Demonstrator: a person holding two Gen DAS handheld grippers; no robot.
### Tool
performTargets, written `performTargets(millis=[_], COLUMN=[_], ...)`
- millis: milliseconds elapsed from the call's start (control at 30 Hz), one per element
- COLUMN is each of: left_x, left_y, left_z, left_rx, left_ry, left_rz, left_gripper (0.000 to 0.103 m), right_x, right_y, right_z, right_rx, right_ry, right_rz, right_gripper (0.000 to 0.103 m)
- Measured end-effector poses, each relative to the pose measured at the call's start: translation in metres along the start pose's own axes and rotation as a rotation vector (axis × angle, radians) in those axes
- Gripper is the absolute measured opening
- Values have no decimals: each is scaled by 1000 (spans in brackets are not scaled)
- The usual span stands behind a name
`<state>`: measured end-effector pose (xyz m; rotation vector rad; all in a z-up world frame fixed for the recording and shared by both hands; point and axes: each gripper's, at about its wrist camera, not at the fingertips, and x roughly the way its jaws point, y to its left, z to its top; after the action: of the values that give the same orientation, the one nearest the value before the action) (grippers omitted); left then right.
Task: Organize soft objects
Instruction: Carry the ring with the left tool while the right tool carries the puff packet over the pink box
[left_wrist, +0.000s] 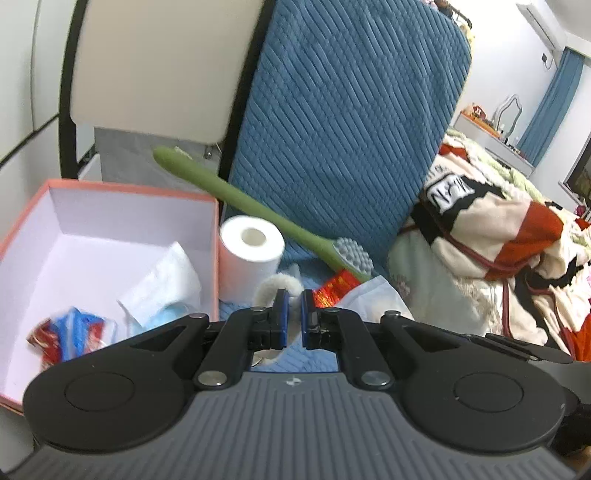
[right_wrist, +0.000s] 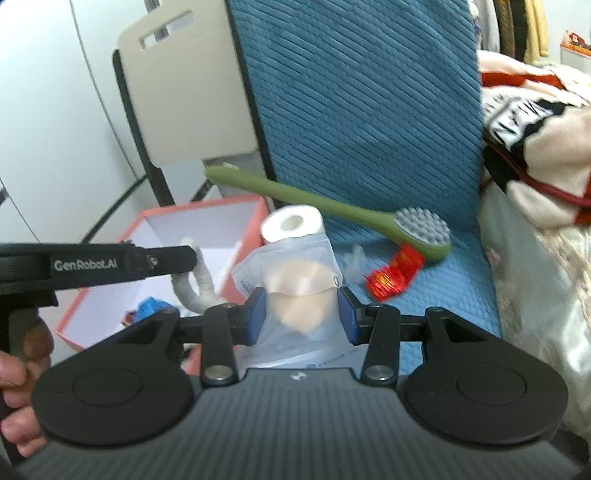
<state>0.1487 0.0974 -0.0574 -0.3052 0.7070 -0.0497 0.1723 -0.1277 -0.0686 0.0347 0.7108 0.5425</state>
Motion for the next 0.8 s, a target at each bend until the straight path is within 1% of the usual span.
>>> performTargets(millis=[233,300,433,633,800], left_x=[-25,-29,-39,-48,-38], left_y=[31,41,58,98,131], left_z=[30,37,45,49,40], left_rx=[-15,-36,-38,-68,-109], left_ry=[-38,-40,-50,-50,-13], left_rz=[15,17,28,72,99], left_gripper=[8,8,8,8,8], right_x=[0,2,10,39,68], right_y=[40,51,74,103,118], right_z=[29,36,43,40,32], right_rx=[-17,-16,-22,-33,-48], right_ry=[-41,-46,-46,5,65], right_rz=[31,43,71,104,110], right_gripper=[46,46,46,46,46])
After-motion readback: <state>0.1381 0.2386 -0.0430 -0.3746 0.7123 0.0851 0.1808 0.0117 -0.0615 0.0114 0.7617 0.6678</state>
